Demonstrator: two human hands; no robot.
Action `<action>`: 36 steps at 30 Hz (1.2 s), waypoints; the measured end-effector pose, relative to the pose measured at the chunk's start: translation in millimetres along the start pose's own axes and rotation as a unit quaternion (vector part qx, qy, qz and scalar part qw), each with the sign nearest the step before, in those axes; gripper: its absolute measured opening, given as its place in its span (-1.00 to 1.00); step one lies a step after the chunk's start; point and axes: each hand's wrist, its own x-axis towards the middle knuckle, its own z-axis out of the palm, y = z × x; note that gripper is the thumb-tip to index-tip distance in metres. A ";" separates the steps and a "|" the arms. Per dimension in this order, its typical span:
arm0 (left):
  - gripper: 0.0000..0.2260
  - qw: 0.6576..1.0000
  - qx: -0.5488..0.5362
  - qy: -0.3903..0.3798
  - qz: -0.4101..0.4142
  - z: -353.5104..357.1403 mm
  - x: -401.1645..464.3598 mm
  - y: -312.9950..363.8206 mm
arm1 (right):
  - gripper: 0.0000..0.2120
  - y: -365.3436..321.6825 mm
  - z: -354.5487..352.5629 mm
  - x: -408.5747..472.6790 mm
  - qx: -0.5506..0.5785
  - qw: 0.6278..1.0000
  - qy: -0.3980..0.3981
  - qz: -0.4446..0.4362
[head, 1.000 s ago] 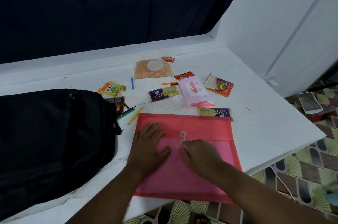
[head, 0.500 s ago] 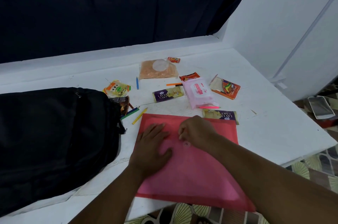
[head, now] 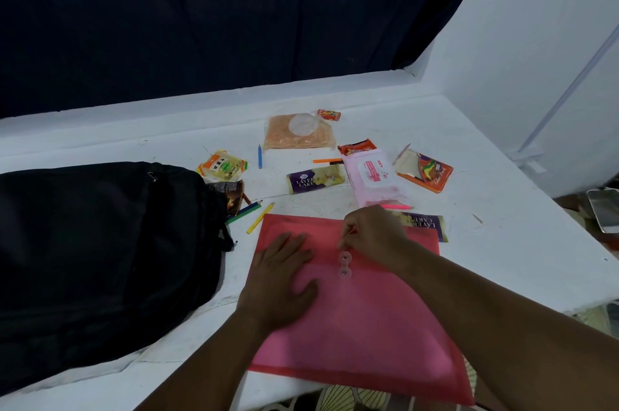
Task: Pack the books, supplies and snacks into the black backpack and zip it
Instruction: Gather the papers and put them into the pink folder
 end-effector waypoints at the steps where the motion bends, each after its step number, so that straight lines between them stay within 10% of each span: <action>1: -0.49 1.000 0.001 -0.001 0.000 0.4 0.4 -0.5 | -0.92 -1.3 0.6 -0.1 0.000 1.000 0.000 -0.009; 36: -0.42 0.998 -0.022 -0.019 -0.056 -3.2 -0.3 5.8 | -0.73 24.6 19.3 -72.9 -0.101 0.993 -0.035 -0.041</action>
